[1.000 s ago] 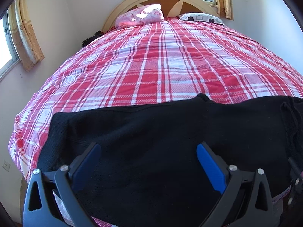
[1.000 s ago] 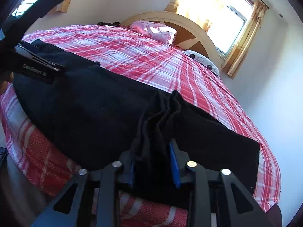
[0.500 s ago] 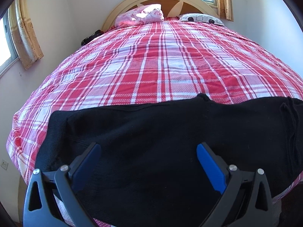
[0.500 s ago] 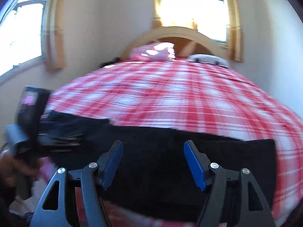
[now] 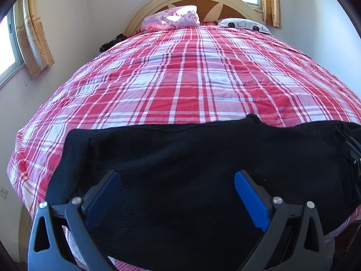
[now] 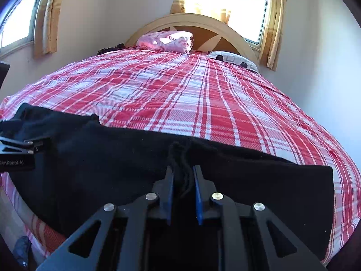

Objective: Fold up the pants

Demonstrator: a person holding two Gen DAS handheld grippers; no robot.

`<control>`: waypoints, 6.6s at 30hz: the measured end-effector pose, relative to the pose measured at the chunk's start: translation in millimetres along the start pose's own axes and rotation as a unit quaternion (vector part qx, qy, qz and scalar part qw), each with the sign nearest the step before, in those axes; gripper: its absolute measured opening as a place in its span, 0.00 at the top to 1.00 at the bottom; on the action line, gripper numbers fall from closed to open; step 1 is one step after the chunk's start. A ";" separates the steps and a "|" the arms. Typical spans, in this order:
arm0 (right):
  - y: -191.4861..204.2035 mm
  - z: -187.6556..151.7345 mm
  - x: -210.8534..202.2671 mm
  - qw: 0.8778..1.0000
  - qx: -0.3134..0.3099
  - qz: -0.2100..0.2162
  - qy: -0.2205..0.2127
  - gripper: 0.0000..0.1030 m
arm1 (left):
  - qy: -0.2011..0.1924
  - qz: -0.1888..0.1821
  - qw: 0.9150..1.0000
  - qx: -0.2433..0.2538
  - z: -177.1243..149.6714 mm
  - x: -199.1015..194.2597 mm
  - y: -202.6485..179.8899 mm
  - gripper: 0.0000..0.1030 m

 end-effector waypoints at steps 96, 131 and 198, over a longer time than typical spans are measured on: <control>-171.2 -88.8 -69.3 0.913 0.360 0.176 -0.080 0.61 | -0.144 -0.324 0.889 0.289 -69.7 -108.1 -218.1 0.80; -112.0 -53.8 -31.8 0.963 0.217 0.160 -0.029 0.77 | -0.029 -0.147 0.980 0.133 -13.2 -39.9 -120.1 0.12; -152.2 -57.4 -98.8 0.980 0.177 -0.007 -0.087 0.56 | -0.100 -0.088 0.990 0.056 51.4 -45.4 -103.3 0.01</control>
Point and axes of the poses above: each gripper's, at about its wrist camera, not at the fingertips, and x roughly the way its jaws point, y to its left, z to its top, the point moved 3 cm from there along x, roughly the way its jaws point, and after that the axes turned 5 degrees about -x, right-handed, at the moved point
